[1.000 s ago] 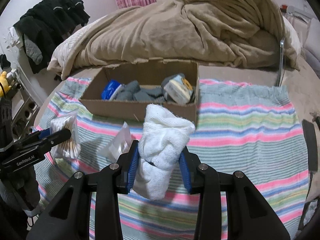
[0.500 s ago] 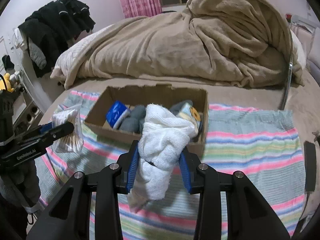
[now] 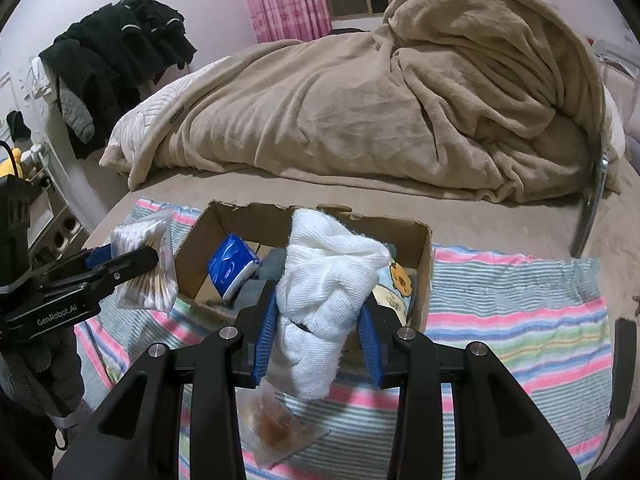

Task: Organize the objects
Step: 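Lift the cotton swab bag and white towel toward the cardboard box, then lower the swab bag and towel into the box and open both tools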

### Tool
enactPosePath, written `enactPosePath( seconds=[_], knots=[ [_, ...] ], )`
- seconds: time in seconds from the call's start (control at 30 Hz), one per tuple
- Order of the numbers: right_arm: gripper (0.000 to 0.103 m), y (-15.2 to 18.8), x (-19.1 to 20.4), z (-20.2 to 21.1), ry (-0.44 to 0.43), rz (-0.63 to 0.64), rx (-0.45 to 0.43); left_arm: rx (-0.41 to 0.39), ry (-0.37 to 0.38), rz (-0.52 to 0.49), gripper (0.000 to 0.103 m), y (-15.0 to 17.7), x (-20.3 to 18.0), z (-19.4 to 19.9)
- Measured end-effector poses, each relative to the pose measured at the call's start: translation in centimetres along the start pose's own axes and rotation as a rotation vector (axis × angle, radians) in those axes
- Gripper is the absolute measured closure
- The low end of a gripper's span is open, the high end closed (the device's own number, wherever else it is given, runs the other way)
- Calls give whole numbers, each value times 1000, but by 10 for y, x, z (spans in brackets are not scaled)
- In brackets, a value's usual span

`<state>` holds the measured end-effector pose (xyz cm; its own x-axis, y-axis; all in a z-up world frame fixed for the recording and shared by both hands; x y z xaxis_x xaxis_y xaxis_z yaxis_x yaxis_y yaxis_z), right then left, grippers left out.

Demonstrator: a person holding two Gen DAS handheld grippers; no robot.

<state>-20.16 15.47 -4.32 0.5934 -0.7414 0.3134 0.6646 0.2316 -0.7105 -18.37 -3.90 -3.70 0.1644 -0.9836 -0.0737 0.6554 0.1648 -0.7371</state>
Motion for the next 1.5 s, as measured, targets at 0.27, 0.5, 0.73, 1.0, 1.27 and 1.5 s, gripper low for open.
enactPosePath(
  seconds=[0.27, 0.5, 0.73, 1.0, 1.27, 1.5],
  knots=[
    [63, -4, -4, -22, -7, 8, 24, 19, -4, -13, 49, -6, -1, -26],
    [63, -3, -6, -42, -11, 10, 51, 65, -1, -33, 49, -1, -4, -51],
    [63, 0, -12, -53, -4, -1, 64, 76, -2, -32, 49, 2, -5, -61],
    [63, 5, -15, -69, -8, -4, 80, 83, 18, -13, 45, -1, -3, -66],
    [40, 0, -19, -59, 13, -4, 46, 85, 34, -8, 32, -3, -6, -64],
    [40, -2, -11, -40, 21, 9, 21, 64, 30, 1, 27, -5, -4, -44]
  ],
)
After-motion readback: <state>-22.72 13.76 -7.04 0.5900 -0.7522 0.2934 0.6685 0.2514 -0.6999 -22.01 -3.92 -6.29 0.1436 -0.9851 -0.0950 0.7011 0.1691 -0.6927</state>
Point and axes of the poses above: each gripper's, at about its wrist camera, not at the fingertips, and z roughly against the way its jaws point, x to its left, y to its underside, the point moved 6 cm from there along -z, roughly the way its jaws point, and after that the axes turned 11 degrees about -y, right-handed, at the moved point
